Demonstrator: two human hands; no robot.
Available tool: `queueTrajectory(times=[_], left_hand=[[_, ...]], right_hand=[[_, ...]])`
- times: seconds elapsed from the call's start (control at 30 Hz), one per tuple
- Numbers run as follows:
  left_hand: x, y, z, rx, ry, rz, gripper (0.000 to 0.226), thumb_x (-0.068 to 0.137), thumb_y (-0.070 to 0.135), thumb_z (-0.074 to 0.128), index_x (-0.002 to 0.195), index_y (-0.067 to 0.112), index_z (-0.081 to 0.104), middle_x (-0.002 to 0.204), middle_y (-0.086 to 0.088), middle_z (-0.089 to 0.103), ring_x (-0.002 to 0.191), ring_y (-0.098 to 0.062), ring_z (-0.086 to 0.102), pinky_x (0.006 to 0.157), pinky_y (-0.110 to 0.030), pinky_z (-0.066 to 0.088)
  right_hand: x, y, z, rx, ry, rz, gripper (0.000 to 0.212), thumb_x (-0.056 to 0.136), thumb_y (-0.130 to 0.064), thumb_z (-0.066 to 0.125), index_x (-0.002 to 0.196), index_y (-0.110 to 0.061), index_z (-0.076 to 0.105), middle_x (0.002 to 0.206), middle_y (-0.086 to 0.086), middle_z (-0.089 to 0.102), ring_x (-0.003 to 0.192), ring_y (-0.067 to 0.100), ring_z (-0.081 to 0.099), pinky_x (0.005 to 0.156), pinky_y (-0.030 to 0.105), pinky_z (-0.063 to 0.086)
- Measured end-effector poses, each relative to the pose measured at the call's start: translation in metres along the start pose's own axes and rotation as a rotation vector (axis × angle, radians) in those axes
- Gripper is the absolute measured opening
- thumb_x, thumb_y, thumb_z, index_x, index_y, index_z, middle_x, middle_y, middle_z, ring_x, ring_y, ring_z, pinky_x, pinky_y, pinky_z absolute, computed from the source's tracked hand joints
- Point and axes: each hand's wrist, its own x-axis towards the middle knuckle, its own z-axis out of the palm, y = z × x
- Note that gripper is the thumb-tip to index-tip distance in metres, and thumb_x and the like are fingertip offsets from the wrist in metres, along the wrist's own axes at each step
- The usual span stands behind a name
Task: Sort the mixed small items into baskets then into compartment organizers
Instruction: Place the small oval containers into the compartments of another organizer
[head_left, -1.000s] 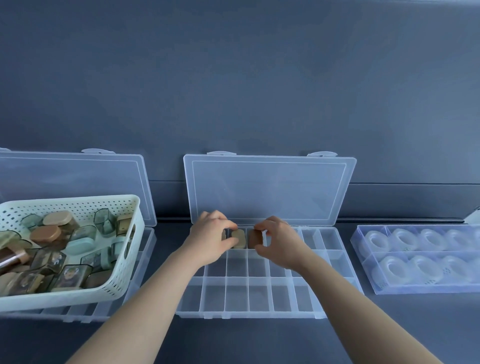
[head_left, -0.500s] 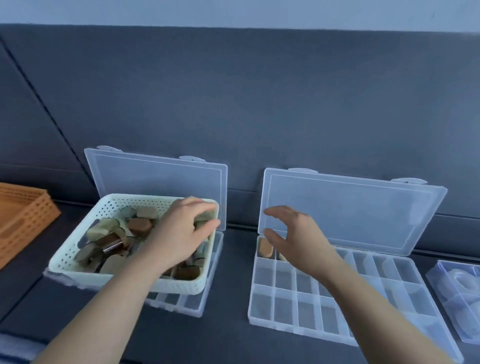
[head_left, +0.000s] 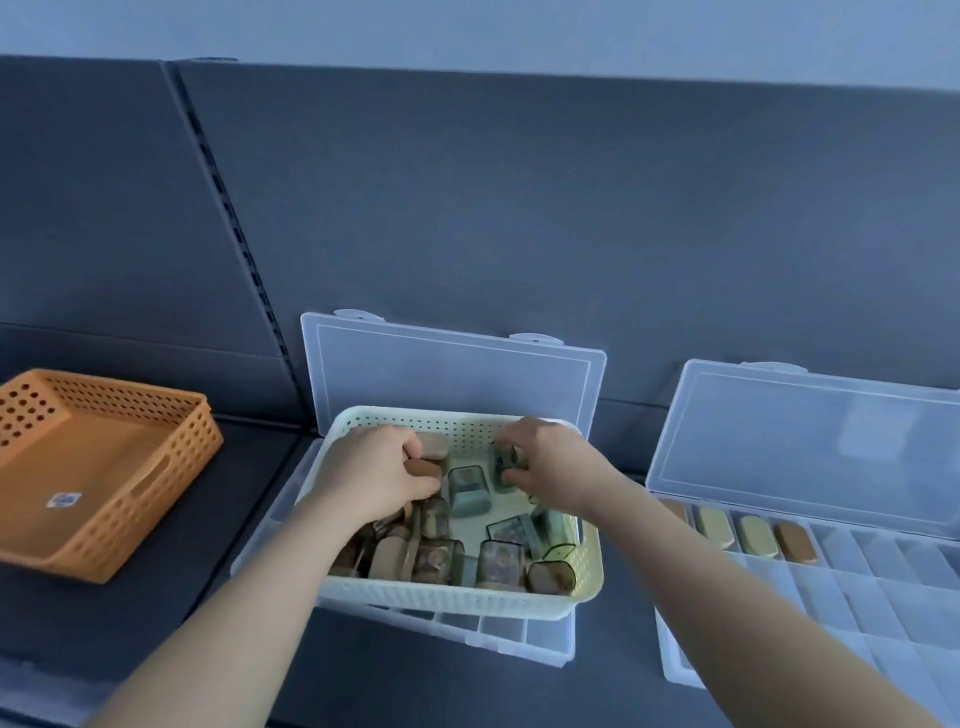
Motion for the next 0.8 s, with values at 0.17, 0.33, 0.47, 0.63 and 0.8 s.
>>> queueTrajectory(times=[0.17, 0.33, 0.47, 0.63, 0.8], left_hand=[[-0.007, -0.016, -0.003, -0.278, 0.007, -0.005, 0.033, 0.070, 0.048, 0.073, 0.100, 0.035, 0.066, 0.097, 0.018, 0.066, 0.091, -0.002, 0.060, 0.082, -0.028, 0.050], [-0.023, -0.012, -0.012, -0.634, 0.145, 0.025, 0.032, 0.076, 0.035, 0.074, 0.107, 0.036, 0.066, 0.100, 0.020, 0.064, 0.088, 0.005, 0.061, 0.078, -0.022, 0.048], [-0.036, 0.016, -0.014, -0.937, 0.120, 0.087, 0.031, 0.084, 0.014, 0.068, 0.107, 0.034, 0.068, 0.107, 0.015, 0.066, 0.085, -0.005, 0.069, 0.076, -0.027, 0.056], [-0.043, 0.074, -0.003, -1.074, 0.012, 0.157, 0.035, 0.076, 0.006, 0.072, 0.100, 0.032, 0.067, 0.104, 0.006, 0.068, 0.084, -0.021, 0.072, 0.086, -0.047, 0.056], [-0.045, 0.152, 0.029, -1.013, -0.033, 0.242, 0.035, 0.062, 0.024, 0.068, 0.095, 0.036, 0.067, 0.093, 0.016, 0.070, 0.079, -0.011, 0.069, 0.072, -0.032, 0.057]], right_hand=[[0.007, -0.002, 0.010, -0.109, -0.062, 0.023, 0.045, 0.088, -0.039, 0.058, 0.131, -0.025, 0.052, 0.135, -0.002, 0.043, 0.107, 0.021, 0.056, 0.096, 0.038, 0.043], [-0.001, -0.006, -0.001, 0.106, -0.025, 0.097, 0.046, 0.084, -0.038, 0.067, 0.126, -0.024, 0.056, 0.118, -0.003, 0.061, 0.099, 0.018, 0.060, 0.088, 0.031, 0.047], [-0.032, 0.005, -0.021, 0.616, 0.212, 0.178, 0.032, 0.083, -0.021, 0.070, 0.114, -0.023, 0.061, 0.103, -0.003, 0.063, 0.077, 0.020, 0.067, 0.072, 0.028, 0.055], [-0.084, 0.046, -0.037, 1.280, 0.312, 0.213, 0.034, 0.084, 0.002, 0.066, 0.115, -0.013, 0.064, 0.109, 0.019, 0.062, 0.087, 0.021, 0.065, 0.083, 0.030, 0.056], [-0.141, 0.107, -0.046, 1.295, 0.341, 0.274, 0.042, 0.068, -0.011, 0.071, 0.109, -0.021, 0.065, 0.093, 0.002, 0.065, 0.085, 0.018, 0.063, 0.091, 0.035, 0.049]])
